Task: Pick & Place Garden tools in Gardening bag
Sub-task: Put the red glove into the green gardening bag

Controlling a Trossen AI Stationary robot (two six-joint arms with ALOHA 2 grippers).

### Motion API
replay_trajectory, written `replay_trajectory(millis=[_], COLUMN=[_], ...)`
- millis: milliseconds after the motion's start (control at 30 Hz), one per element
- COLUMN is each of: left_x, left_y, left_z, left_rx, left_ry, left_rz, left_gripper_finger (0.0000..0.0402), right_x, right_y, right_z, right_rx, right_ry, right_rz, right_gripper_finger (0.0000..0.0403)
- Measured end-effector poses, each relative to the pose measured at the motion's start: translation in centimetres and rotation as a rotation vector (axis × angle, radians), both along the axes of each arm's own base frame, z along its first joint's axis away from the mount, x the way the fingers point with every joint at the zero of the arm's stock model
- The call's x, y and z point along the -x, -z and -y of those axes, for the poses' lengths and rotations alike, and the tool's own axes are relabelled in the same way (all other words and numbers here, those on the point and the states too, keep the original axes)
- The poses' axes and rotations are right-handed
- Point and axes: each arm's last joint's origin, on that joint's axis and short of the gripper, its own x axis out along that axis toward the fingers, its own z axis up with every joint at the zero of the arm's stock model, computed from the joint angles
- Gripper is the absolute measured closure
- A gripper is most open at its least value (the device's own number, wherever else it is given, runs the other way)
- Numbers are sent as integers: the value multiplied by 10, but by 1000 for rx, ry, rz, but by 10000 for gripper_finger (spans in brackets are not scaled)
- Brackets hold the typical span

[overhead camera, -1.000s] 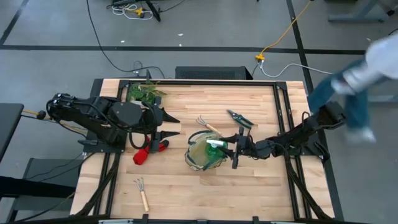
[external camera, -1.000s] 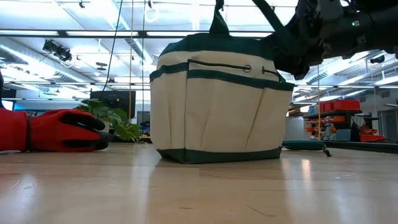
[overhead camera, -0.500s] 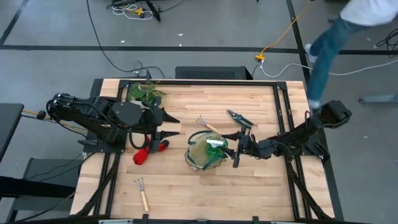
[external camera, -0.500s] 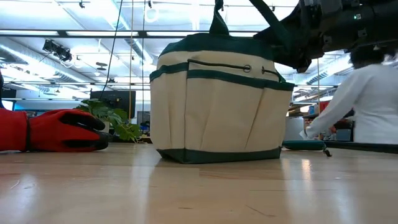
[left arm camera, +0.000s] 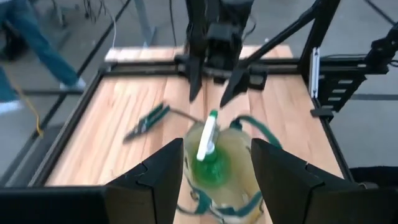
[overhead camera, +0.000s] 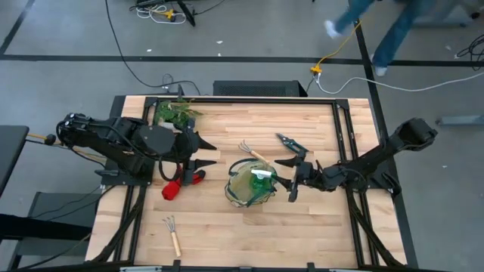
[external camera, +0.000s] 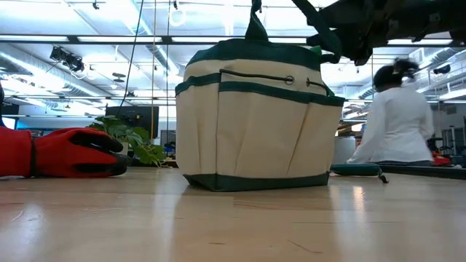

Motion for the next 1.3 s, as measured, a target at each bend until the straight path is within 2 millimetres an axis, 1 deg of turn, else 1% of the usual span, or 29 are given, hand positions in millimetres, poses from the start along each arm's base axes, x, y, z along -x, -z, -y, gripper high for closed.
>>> replay_trajectory(millis=[233,433,667,833,933,1100,1167,1300], left_x=[9,22,30,21,11,-4,-10,-10], left_y=[14,28,44,58,69,90,98,116], left_z=[-5,-10,-11,-6,-1,3,4,4], left_rx=[81,169,228,250,268,231,208,178], left_ry=[-161,-318,-445,-454,-449,-475,-485,-515], left_rz=[-136,-289,-480,-618,-716,-892,-916,-979], left_gripper_finger=[204,204,204,204,204,204,204,204], right_x=[3,4,4,4,4,3,3,3], right_y=[-7,-7,-6,-6,-6,-6,-6,-7], right_z=[2,2,2,2,2,1,1,1], right_rx=[-6,2,5,4,5,14,17,17], right_ry=[0,-1,-1,-6,-9,-15,-20,-20], right_rz=[23,17,10,11,11,11,11,14], right_gripper_finger=[142,145,145,145,145,145,145,145])
